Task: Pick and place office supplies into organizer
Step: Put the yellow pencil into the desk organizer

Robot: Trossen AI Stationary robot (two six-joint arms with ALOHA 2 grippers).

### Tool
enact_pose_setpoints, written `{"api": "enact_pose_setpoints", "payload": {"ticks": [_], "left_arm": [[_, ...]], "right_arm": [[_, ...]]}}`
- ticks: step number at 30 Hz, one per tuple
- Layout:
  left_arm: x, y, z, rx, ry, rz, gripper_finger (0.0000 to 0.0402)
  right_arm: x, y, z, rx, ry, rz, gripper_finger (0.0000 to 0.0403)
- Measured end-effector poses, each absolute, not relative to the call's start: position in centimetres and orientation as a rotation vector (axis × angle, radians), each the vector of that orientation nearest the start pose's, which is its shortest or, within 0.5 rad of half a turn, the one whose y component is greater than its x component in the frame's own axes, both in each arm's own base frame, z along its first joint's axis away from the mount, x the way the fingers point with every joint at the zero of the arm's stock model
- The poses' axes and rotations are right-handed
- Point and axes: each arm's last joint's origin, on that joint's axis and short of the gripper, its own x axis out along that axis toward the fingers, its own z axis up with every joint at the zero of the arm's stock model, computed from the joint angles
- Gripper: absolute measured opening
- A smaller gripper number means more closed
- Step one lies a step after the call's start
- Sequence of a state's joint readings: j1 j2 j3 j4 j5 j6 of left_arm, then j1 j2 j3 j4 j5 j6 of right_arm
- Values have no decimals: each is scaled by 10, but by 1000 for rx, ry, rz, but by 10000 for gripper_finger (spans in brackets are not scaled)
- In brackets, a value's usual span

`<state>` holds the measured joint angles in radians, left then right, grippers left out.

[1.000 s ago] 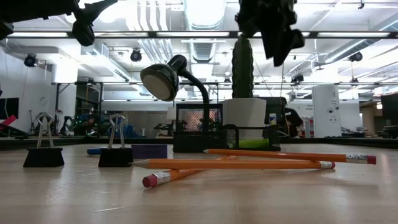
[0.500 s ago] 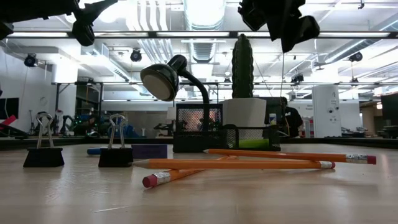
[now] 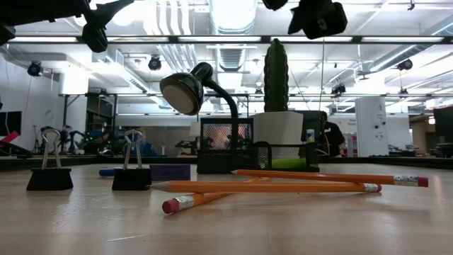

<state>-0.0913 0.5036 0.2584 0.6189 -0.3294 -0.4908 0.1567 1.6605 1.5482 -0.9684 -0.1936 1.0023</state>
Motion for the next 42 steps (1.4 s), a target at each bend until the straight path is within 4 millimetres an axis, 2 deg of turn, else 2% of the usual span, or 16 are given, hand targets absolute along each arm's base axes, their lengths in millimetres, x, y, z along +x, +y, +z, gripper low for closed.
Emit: {"api": "enact_pose_setpoints", "payload": {"ticks": [16, 35, 42], "left_arm": [[136, -3, 260, -555, -384, 150, 187], [137, -2, 259, -557, -381, 174, 187], [138, -2, 258, -559, -377, 199, 187]], "right_arm": [[361, 94, 253, 784, 1308, -301, 171], [386, 104, 186, 735, 1411, -382, 171], [391, 111, 173, 697, 1393, -386, 171]]}}
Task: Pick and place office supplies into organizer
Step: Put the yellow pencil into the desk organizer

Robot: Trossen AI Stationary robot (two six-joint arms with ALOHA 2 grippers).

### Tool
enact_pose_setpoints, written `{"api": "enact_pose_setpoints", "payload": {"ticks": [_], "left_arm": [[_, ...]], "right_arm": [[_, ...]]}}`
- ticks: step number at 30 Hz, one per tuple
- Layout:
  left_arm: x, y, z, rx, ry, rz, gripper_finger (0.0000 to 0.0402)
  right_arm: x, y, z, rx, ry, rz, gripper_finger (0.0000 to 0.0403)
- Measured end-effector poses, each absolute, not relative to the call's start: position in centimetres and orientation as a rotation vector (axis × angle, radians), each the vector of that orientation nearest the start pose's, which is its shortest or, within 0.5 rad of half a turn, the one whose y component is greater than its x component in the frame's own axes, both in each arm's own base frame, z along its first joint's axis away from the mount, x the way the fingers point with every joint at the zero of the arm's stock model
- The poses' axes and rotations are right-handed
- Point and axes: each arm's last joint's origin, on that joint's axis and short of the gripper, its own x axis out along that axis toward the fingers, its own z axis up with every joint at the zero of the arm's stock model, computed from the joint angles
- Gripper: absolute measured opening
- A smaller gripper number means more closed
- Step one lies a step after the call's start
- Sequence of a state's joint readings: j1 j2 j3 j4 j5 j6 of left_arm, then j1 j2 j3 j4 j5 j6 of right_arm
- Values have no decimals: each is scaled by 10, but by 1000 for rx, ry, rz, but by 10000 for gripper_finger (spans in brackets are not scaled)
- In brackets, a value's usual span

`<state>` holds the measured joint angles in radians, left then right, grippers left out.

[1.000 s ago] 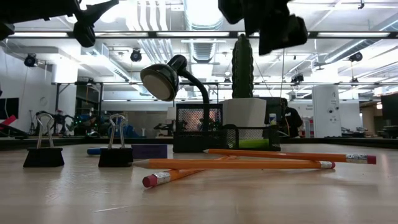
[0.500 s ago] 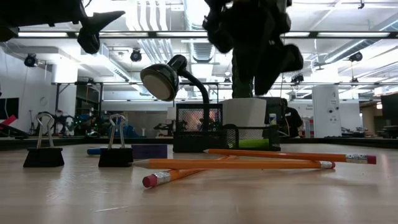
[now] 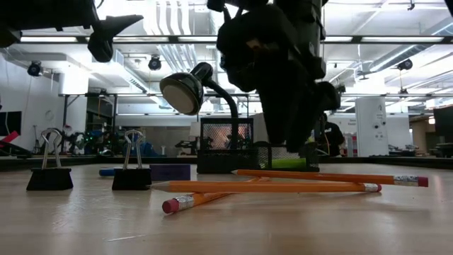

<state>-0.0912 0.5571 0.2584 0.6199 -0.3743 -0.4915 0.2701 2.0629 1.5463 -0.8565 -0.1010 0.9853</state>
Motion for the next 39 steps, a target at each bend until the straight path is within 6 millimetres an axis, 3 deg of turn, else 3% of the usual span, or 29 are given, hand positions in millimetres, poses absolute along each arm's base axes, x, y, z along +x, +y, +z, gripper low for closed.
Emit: {"api": "enact_pose_setpoints", "payload": {"ticks": [19, 28, 39], "left_arm": [[139, -2, 258, -558, -374, 205, 187], [139, -2, 258, -557, -374, 206, 187], [139, -2, 258, -557, -373, 206, 187]], "right_arm": [[394, 117, 143, 649, 1439, -432, 171], [393, 117, 143, 647, 1444, -435, 170], [393, 117, 142, 644, 1448, -435, 123]]}}
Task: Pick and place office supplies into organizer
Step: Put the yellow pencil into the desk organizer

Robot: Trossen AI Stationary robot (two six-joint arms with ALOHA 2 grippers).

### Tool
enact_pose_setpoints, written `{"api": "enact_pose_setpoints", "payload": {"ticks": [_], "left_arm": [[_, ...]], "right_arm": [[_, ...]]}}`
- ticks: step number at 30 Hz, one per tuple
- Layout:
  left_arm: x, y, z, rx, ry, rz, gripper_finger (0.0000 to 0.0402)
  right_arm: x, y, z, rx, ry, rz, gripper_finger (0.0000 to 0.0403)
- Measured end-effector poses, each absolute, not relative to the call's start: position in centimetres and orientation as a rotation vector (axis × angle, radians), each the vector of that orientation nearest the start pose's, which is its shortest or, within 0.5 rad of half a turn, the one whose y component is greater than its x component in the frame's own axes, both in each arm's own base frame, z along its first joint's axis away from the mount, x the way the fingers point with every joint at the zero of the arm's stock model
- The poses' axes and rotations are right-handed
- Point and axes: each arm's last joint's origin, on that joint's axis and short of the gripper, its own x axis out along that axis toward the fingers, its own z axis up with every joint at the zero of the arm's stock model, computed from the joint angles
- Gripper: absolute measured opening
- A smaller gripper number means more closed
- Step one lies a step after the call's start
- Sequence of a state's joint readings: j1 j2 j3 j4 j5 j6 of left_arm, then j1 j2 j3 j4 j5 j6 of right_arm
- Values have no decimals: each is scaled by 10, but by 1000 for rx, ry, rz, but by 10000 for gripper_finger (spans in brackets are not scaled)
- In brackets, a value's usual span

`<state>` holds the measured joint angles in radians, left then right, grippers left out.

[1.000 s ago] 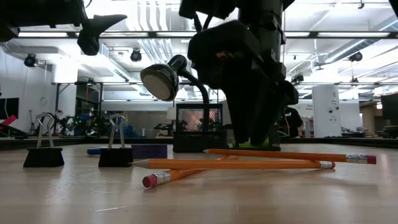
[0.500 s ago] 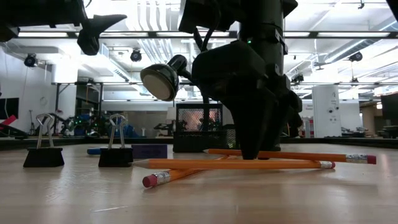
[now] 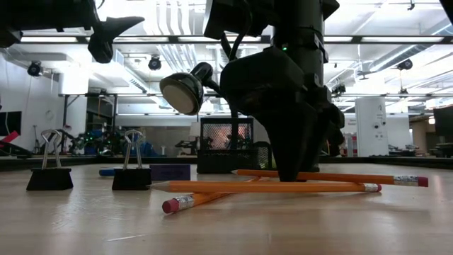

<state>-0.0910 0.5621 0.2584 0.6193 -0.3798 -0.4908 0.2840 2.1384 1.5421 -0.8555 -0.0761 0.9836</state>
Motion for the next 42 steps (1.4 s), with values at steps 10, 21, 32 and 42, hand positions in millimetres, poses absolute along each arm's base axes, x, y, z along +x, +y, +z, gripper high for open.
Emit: {"api": "enact_pose_setpoints", "payload": {"ticks": [10, 21, 32, 42], "left_arm": [[139, -2, 258, -557, -374, 206, 187], [139, -2, 258, -557, -373, 206, 187], [139, -2, 258, -557, -374, 205, 187], [139, -2, 258, -557, -374, 205, 187]], "right_arm": [[390, 117, 139, 635, 1473, -410, 71], [390, 117, 139, 634, 1476, -405, 27], [390, 117, 141, 626, 1485, -378, 16], [387, 115, 149, 611, 1500, -376, 14]]}}
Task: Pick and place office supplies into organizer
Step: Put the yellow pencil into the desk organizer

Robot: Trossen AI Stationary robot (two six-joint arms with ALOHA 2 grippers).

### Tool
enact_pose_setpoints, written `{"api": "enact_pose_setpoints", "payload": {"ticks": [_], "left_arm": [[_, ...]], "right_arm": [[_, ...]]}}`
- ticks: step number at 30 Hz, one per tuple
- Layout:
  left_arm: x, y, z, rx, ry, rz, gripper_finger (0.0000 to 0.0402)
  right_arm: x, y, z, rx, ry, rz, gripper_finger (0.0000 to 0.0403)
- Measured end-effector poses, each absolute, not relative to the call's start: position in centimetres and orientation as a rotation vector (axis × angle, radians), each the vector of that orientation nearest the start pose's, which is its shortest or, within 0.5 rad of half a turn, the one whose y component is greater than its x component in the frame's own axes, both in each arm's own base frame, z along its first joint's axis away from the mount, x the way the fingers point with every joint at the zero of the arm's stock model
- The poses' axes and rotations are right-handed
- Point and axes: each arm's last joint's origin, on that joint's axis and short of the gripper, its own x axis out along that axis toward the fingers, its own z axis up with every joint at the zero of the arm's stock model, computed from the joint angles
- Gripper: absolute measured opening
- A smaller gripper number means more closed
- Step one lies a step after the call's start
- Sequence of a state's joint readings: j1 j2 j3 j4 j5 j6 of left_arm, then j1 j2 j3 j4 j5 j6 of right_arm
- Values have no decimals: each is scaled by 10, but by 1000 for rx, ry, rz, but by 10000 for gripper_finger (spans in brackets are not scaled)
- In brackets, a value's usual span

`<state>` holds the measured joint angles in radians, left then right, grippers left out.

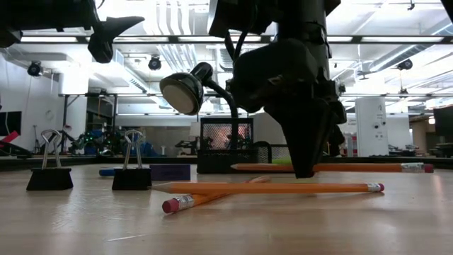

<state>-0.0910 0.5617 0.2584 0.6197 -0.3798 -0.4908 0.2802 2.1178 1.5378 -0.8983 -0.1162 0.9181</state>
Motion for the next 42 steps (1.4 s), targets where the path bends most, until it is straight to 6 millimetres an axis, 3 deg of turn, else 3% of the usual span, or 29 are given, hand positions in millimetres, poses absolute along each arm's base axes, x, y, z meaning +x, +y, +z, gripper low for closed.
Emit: {"api": "enact_pose_setpoints", "payload": {"ticks": [11, 25, 42], "left_arm": [[139, -2, 258, -558, -374, 205, 187], [139, -2, 258, -558, -374, 201, 187], [138, -2, 258, -559, -375, 201, 187]], "right_arm": [[399, 102, 171, 553, 1483, -315, 14], [426, 82, 215, 469, 1302, -244, 13], [405, 48, 296, 339, 1006, -245, 13]]}}
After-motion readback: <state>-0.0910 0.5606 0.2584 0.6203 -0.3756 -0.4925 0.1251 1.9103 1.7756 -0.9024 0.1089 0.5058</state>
